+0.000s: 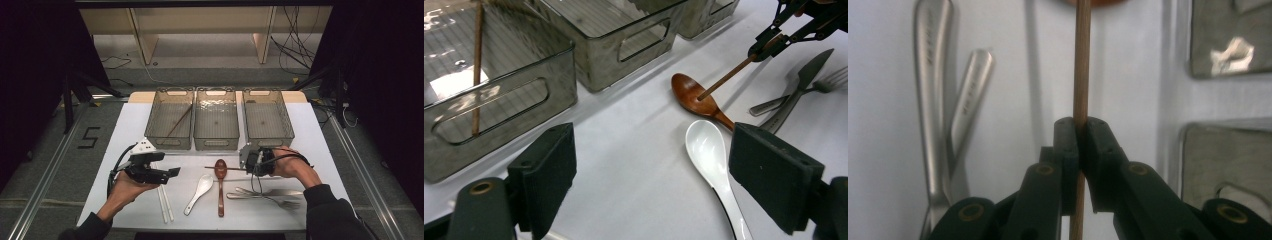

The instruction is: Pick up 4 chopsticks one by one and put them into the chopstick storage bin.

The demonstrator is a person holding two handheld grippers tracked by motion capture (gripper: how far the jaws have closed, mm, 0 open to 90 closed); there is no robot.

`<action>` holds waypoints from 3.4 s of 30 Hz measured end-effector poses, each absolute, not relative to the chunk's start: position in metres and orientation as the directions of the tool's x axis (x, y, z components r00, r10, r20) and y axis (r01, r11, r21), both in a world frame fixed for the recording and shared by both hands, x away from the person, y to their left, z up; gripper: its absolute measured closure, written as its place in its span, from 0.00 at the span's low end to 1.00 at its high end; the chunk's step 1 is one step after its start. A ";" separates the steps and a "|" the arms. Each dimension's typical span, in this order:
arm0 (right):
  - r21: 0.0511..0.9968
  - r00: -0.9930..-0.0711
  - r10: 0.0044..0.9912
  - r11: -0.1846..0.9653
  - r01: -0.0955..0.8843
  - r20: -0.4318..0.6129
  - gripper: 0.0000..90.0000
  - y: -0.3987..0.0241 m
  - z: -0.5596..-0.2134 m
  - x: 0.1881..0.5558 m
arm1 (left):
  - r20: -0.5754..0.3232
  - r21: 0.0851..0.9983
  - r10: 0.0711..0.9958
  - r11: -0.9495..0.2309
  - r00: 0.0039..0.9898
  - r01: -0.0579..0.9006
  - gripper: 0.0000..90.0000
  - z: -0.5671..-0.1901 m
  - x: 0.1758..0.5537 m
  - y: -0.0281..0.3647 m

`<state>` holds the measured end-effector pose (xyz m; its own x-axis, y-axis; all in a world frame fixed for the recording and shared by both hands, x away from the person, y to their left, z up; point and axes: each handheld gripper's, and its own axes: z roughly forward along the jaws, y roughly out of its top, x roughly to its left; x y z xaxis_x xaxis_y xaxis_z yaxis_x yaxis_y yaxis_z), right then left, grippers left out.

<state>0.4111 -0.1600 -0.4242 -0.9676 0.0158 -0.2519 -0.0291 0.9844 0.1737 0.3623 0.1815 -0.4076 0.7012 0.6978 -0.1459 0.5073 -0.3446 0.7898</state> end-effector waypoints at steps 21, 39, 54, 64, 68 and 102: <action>0.194 -0.953 -0.032 0.976 -0.094 -0.301 0.94 -0.135 -0.408 0.384 | -0.101 0.722 0.592 -0.510 0.800 0.468 0.23 -0.392 0.384 0.130; 0.178 -0.944 -0.077 0.974 -0.140 -0.321 0.94 -0.122 -0.407 0.374 | -0.103 0.627 0.452 -0.662 0.886 0.411 0.34 -0.399 0.391 0.080; 0.167 -0.935 -0.112 0.970 -0.176 -0.336 0.94 -0.116 -0.405 0.369 | -0.079 0.551 0.356 -0.763 0.931 0.338 0.56 -0.409 0.382 0.067; 0.160 -0.932 -0.132 0.968 -0.195 -0.337 0.94 -0.112 -0.405 0.365 | -0.102 0.537 0.319 -0.779 0.942 0.322 0.79 -0.414 0.381 0.065; 0.163 -0.931 -0.140 0.965 -0.204 -0.337 0.94 -0.111 -0.406 0.364 | -0.119 0.536 0.309 -0.780 0.944 0.323 0.86 -0.415 0.381 0.065; 0.588 -0.874 0.418 0.782 0.209 -0.246 0.40 -0.143 -0.387 0.367 | -0.097 0.647 0.554 -0.596 0.827 0.476 0.94 -0.394 0.408 0.136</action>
